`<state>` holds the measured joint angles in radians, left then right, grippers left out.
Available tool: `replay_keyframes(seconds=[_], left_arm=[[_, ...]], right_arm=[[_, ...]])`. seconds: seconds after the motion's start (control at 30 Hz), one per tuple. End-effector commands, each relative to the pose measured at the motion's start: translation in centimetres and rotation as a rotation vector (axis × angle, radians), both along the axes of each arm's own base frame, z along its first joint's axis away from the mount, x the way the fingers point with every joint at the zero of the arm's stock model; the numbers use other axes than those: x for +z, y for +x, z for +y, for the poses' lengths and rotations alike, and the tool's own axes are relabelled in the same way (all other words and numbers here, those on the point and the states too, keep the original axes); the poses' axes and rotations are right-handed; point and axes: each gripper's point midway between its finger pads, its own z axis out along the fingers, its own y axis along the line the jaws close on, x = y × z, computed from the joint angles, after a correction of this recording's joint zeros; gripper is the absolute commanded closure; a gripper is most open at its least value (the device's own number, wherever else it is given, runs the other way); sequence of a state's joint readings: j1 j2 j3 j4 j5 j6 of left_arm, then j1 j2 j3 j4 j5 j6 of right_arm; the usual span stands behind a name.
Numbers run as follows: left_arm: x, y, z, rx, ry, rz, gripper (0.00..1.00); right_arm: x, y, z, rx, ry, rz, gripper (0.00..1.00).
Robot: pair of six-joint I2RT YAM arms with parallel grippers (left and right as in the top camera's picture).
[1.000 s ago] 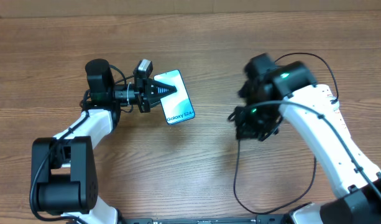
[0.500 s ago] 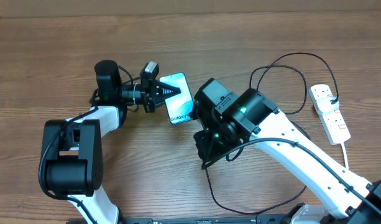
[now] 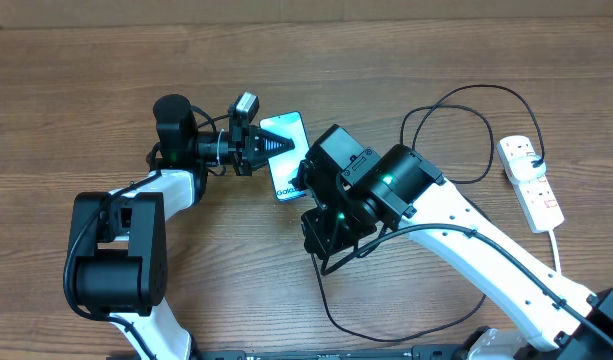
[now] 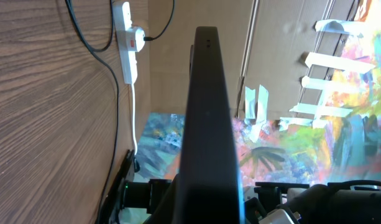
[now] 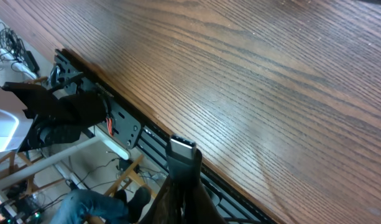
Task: Plug charger to phone and switch on socket
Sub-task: 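Lift the USB-C plug with the right gripper toward the phone's bottom port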
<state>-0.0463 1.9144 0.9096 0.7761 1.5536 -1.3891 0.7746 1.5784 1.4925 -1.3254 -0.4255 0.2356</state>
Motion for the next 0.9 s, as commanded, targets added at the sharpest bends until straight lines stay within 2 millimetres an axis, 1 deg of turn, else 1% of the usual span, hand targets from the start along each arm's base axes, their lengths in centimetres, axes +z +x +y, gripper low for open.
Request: replay_keyframes(seconds=[0.0, 0.2, 0.33, 0.57, 0.73, 0.87], left_arm=[[1.2, -0.1, 0.0, -0.028, -0.008, -0.053, 0.96], [1.5, 0.0, 0.0, -0.029, -0.01, -0.104, 0.96], [1.6, -0.1, -0.1, -0.031, -0.011, -0.116, 0.96], [1.6, -0.8, -1.4, -0.068, -0.016, -0.165, 0.96], [1.6, -1.3, -2.2, -0.091, -0.019, -0.179, 0.96], [1.6, -1.4, -2.3, -0.095, -0.02, -0.195, 0.96]], right_arm=[[-0.5, 0.3, 0.5, 0.029, -0.001, 0.001, 0.96], [-2.3, 0.9, 0.4, 0.024, -0.06, 0.018, 0.96], [-3.1, 1.5, 0.1, 0.015, -0.093, 0.004, 0.96], [-3.1, 2.8, -0.5, -0.024, -0.091, -0.009, 0.96], [-3.1, 3.1, -0.3, -0.021, -0.082, -0.021, 0.96], [-3.2, 3.2, -0.5, -0.024, -0.094, -0.031, 0.96]])
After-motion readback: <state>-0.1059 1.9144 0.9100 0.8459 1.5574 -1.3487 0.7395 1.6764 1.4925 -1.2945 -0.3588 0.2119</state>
